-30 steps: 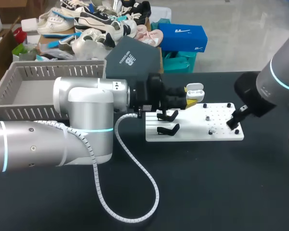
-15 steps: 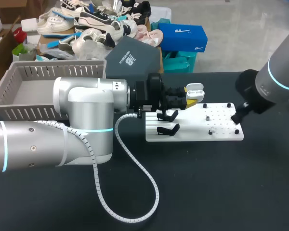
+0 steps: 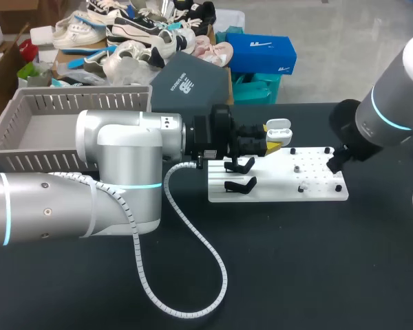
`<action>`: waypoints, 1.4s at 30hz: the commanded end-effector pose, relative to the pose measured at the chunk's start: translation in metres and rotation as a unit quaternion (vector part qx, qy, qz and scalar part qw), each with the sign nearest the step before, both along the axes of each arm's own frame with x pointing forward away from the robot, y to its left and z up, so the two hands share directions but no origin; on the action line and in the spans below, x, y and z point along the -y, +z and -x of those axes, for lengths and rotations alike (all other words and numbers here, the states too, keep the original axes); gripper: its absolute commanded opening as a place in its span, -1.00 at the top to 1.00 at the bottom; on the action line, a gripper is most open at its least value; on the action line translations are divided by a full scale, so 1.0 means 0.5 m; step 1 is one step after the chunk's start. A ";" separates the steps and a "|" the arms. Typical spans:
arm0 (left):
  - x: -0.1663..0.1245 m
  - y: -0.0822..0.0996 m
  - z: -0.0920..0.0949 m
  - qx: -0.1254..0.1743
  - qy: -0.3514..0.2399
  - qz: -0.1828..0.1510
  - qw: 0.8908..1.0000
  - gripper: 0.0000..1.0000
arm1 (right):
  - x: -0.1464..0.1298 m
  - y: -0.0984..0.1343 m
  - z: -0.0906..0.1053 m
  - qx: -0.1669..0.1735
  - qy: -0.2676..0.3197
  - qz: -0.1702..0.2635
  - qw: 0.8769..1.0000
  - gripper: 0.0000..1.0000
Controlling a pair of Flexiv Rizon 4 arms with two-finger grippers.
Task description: Pick up each earbud case from the left stands, insert the matching earbuds, close the lid, and place the case in the box.
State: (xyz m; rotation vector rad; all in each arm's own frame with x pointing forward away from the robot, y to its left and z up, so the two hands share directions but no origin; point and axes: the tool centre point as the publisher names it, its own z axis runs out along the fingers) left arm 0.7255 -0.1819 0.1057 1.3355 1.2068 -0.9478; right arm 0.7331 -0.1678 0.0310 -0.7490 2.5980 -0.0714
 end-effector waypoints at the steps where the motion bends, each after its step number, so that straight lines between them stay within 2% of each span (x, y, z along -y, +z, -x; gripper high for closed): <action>1: 0.000 -0.002 -0.001 0.001 0.000 0.002 1.000 1.00 | -0.005 -0.006 -0.002 0.004 -0.003 0.003 1.000 0.01; 8: 0.000 -0.002 -0.001 0.001 0.000 0.002 1.000 1.00 | -0.012 -0.015 -0.008 -0.001 0.000 0.000 1.000 0.06; 15: 0.000 -0.002 -0.001 0.001 0.000 0.002 1.000 1.00 | -0.014 -0.015 -0.007 -0.004 0.000 0.000 1.000 0.21; 31: 0.000 -0.002 -0.001 0.001 0.000 0.002 1.000 1.00 | -0.014 -0.018 -0.005 -0.006 -0.009 -0.001 1.000 0.29; 35: 0.000 -0.002 -0.001 0.001 0.000 0.002 1.000 1.00 | -0.017 -0.019 -0.006 -0.008 -0.011 0.001 1.000 0.37; 42: 0.000 -0.002 -0.001 0.001 0.000 0.002 1.000 1.00 | -0.014 -0.017 -0.003 -0.006 -0.016 0.002 1.000 0.36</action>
